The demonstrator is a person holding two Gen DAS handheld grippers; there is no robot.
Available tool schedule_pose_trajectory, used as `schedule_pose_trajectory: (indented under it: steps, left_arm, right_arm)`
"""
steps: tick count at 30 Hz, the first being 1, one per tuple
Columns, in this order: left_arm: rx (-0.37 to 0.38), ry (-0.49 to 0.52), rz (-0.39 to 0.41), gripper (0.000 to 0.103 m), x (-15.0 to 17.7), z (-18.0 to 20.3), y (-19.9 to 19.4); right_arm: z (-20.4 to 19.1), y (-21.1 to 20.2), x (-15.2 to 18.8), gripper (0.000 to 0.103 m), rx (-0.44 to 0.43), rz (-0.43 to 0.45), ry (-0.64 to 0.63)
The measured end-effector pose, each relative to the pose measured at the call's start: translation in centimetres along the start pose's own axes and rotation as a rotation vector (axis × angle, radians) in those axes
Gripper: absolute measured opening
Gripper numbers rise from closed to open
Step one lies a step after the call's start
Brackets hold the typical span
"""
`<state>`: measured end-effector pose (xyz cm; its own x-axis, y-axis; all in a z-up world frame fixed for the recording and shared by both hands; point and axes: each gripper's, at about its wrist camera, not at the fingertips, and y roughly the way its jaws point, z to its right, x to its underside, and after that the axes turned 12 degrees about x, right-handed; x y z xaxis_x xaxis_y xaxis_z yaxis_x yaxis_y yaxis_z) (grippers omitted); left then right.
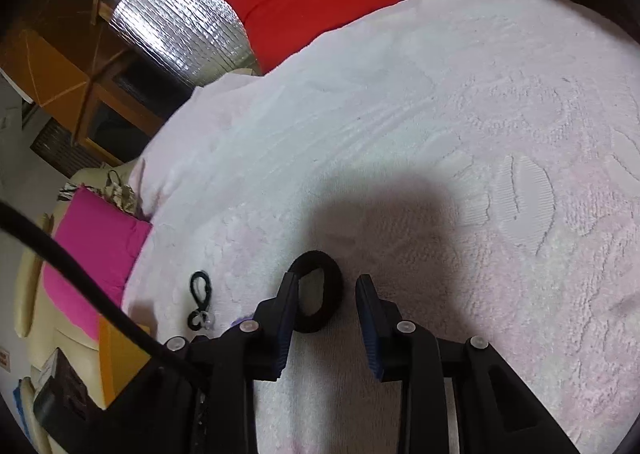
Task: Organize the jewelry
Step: 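Grasp the black rubber ring with the right gripper while the left grasps the purple bead bracelet, then lift the purple bracelet with the left gripper while the right gripper holds the black ring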
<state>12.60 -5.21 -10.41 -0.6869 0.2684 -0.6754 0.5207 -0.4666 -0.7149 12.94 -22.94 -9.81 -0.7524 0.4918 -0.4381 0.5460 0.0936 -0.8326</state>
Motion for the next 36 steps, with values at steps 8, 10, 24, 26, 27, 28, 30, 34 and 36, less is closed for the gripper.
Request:
schedule_pose_trajectory:
  steps: [8, 10, 24, 26, 27, 28, 30, 34, 36]
  left_arm:
    - [0.061, 0.000, -0.037, 0.010, 0.6, 0.6, -0.2]
    - [0.070, -0.005, -0.042, 0.010, 0.7, 0.7, -0.6]
    - [0.095, -0.015, -0.103, 0.009, 4.2, 1.4, -4.6]
    - [0.094, -0.007, -0.119, 0.009, 5.1, 1.8, -5.1]
    - [0.096, -0.006, -0.123, 0.009, 5.5, 1.9, -5.5]
    - [0.096, -0.005, -0.125, 0.009, 5.8, 2.0, -5.8]
    - [0.093, -0.003, -0.125, 0.009, 6.4, 2.2, -6.5]
    - [0.077, -0.015, -0.124, 0.009, 7.2, 2.2, -7.4]
    - [0.065, -0.010, -0.133, 0.009, 7.4, 2.1, -7.2]
  right_arm:
    - [-1.7, 0.7, 0.6, 0.011, 0.098, 0.051, -0.079]
    - [-1.6, 0.3, 0.6, 0.011, 0.097, 0.055, -0.089]
    - [1.4, -4.3, 4.0, 0.011, 0.076, -0.003, -0.117]
    - [1.7, -4.8, 4.7, 0.011, 0.069, -0.018, -0.116]
    - [1.9, -5.2, 5.3, 0.011, 0.069, -0.026, -0.119]
    - [2.0, -5.5, 5.7, 0.011, 0.072, -0.028, -0.123]
    - [2.3, -6.2, 6.5, 0.011, 0.078, -0.023, -0.133]
    - [3.2, -8.0, 8.5, 0.011, 0.086, -0.021, -0.141]
    - [3.4, -8.5, 9.4, 0.011, 0.099, -0.029, -0.145]
